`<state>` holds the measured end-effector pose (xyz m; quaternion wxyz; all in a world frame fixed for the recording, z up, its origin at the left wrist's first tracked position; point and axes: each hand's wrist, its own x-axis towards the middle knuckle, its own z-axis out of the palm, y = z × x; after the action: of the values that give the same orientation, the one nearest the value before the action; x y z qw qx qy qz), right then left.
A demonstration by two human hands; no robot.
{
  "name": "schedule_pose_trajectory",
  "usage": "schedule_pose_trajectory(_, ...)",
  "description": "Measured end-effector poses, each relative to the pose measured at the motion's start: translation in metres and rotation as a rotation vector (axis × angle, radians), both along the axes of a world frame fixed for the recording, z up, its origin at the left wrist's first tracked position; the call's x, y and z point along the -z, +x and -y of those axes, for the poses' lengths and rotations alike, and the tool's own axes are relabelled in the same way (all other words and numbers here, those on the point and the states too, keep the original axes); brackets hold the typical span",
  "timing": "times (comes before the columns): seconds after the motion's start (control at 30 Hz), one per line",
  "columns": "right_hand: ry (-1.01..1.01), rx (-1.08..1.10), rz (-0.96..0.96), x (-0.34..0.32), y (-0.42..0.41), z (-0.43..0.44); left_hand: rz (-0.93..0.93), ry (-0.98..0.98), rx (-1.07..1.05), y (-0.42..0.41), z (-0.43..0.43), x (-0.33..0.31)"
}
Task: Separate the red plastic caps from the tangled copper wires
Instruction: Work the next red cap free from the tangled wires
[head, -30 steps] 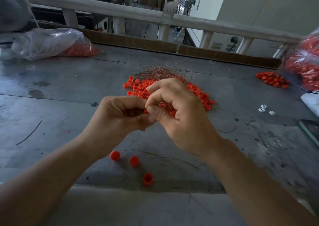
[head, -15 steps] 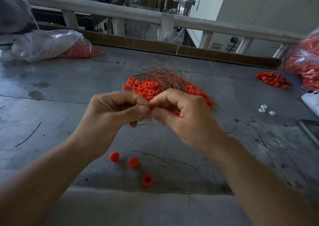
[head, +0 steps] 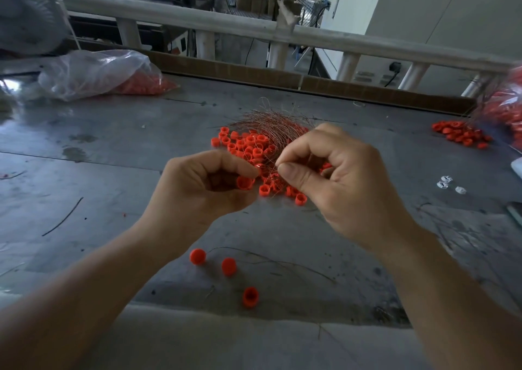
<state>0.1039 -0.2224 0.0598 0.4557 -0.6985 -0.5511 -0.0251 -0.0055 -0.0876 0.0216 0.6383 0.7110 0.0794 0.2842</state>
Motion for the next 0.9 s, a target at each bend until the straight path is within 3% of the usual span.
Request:
schedule_pose_trajectory(0.47,-0.073,0.015,0.016,0.0119,-0.0056,-0.0084,0.032,-0.024,0.041,-0.0010,0.0012,0.0000)
schedule_pose_trajectory(0.73,-0.032,-0.049,-0.222,0.0069,-0.0045,-0.0055,0.036,-0.019,0.003,-0.0003,0.0004,-0.0002)
schedule_pose_trajectory(0.9,-0.060,-0.012,-0.221,0.0098,-0.0043,-0.0081,0.053,-0.046,0.059,-0.0008,-0.0005,0.0007)
